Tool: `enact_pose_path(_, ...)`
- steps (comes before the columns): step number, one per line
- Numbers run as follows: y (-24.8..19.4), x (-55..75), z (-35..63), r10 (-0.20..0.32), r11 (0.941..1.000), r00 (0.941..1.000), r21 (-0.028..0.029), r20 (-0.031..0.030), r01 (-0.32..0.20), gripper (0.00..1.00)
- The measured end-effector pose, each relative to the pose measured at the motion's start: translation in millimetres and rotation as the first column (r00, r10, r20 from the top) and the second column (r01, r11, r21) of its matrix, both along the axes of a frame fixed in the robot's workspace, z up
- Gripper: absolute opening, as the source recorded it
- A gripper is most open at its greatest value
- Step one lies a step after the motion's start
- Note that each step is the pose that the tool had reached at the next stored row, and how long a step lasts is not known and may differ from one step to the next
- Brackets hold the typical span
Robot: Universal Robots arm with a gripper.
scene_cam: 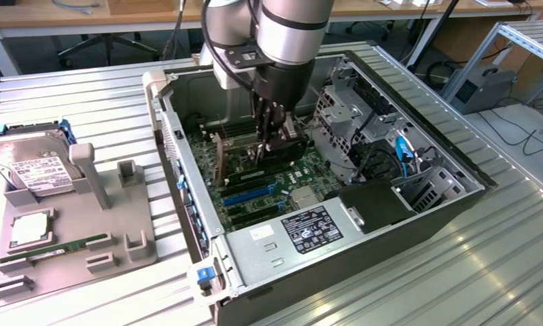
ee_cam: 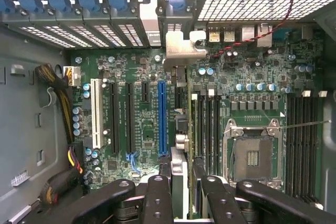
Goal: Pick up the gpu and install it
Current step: 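Insert the gpu into the slot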
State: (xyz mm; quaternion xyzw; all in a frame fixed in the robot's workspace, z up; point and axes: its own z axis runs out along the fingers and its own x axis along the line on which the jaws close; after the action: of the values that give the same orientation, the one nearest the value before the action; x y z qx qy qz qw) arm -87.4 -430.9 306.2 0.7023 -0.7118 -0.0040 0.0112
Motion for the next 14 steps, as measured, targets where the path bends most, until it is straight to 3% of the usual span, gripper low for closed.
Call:
enact_pose_path(5, 0.0, -2.1, -2.4, 0.0, 1.0, 1.0, -0.0053, -0.0001, 0.0, 0.27)
enact_pose_path(14, -0.1, -7.9, -6.6, 0.0, 1.0, 1.0, -0.0097, 0.0, 0.0, 0.27)
